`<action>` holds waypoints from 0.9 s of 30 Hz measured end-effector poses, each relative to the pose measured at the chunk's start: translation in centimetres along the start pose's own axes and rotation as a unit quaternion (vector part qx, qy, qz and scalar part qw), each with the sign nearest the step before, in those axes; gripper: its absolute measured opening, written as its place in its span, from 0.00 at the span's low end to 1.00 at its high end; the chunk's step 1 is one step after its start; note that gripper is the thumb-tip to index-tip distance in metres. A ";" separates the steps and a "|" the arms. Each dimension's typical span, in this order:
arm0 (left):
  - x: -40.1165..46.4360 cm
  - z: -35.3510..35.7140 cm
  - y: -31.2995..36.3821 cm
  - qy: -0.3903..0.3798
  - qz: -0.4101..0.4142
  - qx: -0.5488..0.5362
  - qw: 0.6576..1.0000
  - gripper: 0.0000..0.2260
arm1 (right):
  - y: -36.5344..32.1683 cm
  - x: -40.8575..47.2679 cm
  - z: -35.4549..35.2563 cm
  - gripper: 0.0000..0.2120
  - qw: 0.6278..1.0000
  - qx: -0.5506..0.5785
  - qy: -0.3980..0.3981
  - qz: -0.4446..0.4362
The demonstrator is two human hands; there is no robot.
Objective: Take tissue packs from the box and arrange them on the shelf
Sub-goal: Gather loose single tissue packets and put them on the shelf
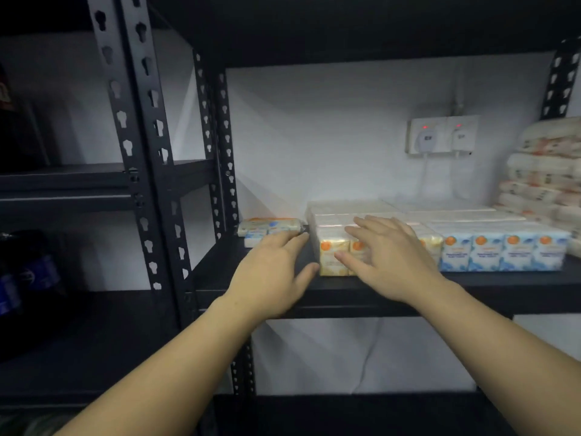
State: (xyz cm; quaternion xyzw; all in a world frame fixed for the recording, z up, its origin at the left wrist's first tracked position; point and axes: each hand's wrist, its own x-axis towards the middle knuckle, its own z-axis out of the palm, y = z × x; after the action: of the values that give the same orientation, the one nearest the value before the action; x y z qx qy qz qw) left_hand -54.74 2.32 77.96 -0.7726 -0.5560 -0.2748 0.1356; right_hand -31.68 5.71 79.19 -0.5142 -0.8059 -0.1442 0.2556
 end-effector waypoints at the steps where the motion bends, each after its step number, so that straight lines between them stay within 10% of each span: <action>1: -0.9 0.0 1.0 0.012 0.015 -0.003 1.000 0.29 | 0.1 -1.2 0.0 0.33 1.000 0.007 0.009 0.006; 9: -7.4 5.2 8.2 0.039 0.129 -0.116 0.984 0.26 | 2.3 -14.4 1.8 0.33 0.997 0.013 0.037 0.066; 27: -24.3 34.8 20.3 -0.419 0.073 -0.218 0.878 0.27 | 13.1 -47.0 18.4 0.31 0.903 0.088 -0.229 0.353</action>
State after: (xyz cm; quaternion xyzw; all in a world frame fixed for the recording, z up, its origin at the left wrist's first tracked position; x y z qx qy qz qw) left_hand -31.84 -5.81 37.63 -0.8640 -0.4289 -0.0288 -0.2621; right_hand -8.69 -15.04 37.18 -0.7590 -0.6176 0.1491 0.1422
